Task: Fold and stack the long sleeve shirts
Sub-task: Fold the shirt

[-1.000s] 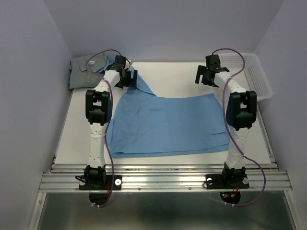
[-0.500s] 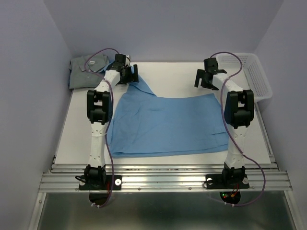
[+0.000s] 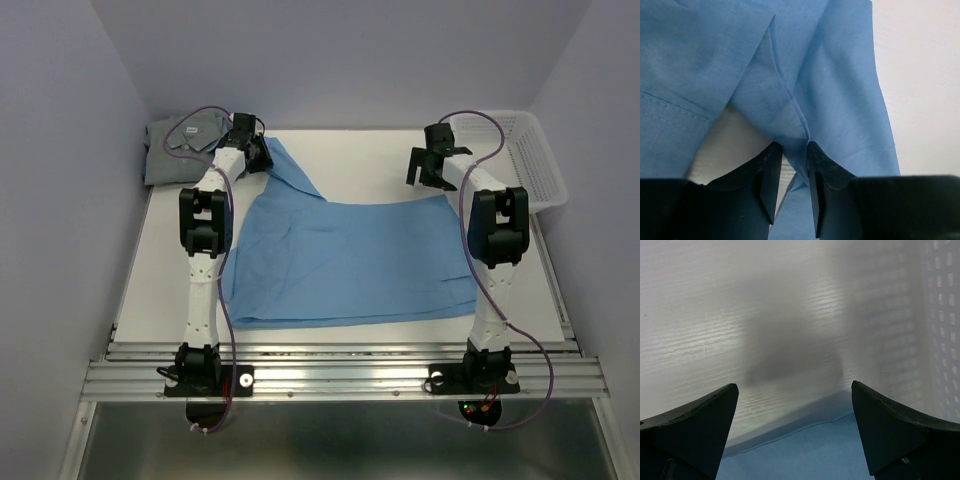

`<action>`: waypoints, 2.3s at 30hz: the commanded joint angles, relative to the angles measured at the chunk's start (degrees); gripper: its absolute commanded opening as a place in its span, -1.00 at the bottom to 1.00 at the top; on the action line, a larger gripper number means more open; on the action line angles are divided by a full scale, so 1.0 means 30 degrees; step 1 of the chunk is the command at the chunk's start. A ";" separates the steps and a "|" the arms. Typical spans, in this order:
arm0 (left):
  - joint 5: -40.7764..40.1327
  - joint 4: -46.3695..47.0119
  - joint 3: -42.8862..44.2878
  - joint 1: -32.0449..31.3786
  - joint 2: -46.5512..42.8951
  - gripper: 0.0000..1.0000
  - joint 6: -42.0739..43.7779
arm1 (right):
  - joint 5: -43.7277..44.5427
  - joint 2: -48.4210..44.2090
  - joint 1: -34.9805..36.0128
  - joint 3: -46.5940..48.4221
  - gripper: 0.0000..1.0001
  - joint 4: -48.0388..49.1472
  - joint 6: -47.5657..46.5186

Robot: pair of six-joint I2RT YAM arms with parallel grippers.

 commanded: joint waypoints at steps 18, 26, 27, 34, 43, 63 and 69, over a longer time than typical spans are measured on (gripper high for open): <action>-0.1303 0.2600 -0.4337 -0.0090 -0.5963 -1.00 -0.0094 | 0.1190 -0.3190 0.0007 -0.4016 1.00 0.1459 0.1962; -0.0717 0.2776 -0.4660 -0.0090 -0.6169 -1.00 0.0140 | 0.0543 -0.1787 0.0007 -0.3432 1.00 0.1723 0.2371; -0.0717 0.2805 -0.4690 -0.0090 -0.6169 -1.00 0.0169 | 0.0515 -0.1667 0.0007 -0.3343 1.00 0.1636 0.2458; -0.0250 0.2952 -0.4837 -0.0090 -0.6345 -1.00 0.0521 | 0.0424 -0.0584 0.0007 -0.2933 0.91 0.2250 0.2518; -0.0219 0.2952 -0.5100 -0.0090 -0.6696 -1.00 0.0726 | 0.0662 -0.0405 0.0007 -0.2784 0.35 0.2309 0.2138; 0.0865 0.4824 -1.1653 -0.0266 -1.2901 -1.00 -0.0356 | -0.0774 -0.4064 0.0007 -0.5154 -0.99 0.4649 -0.0118; 0.0018 0.4974 -1.7719 -0.0588 -1.8700 -1.00 -0.1352 | -0.2911 -0.7609 0.0007 -0.9547 -0.99 0.7872 -0.0793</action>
